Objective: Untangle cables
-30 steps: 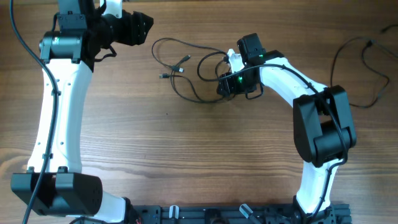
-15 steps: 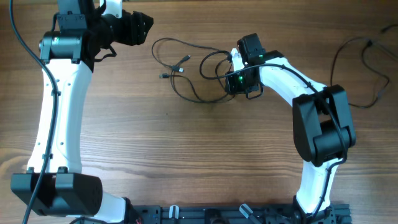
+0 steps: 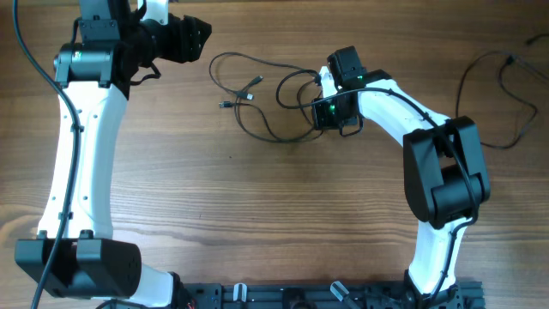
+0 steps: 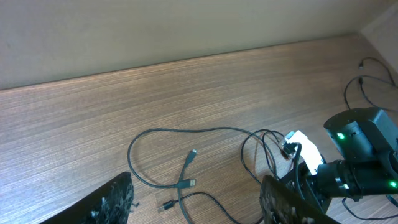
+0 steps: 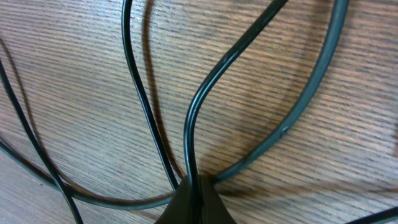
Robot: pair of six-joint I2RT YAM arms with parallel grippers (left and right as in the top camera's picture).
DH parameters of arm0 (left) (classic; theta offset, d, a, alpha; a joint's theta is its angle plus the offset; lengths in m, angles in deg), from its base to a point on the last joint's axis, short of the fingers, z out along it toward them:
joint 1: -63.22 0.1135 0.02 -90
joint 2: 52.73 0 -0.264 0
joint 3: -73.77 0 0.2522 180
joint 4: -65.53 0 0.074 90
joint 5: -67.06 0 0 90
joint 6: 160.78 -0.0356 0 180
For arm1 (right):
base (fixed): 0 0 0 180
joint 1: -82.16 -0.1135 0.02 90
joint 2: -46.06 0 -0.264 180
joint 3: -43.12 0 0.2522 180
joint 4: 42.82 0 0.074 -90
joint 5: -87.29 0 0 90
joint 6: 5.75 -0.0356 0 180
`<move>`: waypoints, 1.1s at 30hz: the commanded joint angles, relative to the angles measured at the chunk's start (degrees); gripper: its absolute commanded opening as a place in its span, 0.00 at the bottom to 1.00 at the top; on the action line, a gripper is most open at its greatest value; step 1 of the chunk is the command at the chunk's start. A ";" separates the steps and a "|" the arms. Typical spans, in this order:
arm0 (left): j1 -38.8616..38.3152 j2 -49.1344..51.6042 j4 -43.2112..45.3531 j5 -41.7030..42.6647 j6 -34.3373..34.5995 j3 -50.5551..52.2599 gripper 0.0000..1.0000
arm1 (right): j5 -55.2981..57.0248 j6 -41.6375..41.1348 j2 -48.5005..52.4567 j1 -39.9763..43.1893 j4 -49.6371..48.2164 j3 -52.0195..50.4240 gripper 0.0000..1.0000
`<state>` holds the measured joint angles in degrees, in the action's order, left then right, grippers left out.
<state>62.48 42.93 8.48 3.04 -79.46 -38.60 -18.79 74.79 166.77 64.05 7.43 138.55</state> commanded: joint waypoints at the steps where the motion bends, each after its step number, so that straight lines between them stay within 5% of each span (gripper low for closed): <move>1: 0.26 -1.70 0.13 -0.09 0.13 0.13 0.63 | -3.19 -1.03 2.19 -0.39 -1.53 1.40 0.04; 14: 0.26 -1.70 0.24 -0.57 0.11 0.13 0.63 | -6.71 -1.22 2.19 -0.35 -2.03 9.40 0.04; 33: 0.26 -1.70 0.17 -0.52 0.11 0.13 0.77 | -6.25 -1.14 2.21 0.63 0.50 24.90 0.04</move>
<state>62.48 42.93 8.48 2.82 -79.46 -38.60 -24.14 73.98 167.88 63.99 7.91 159.47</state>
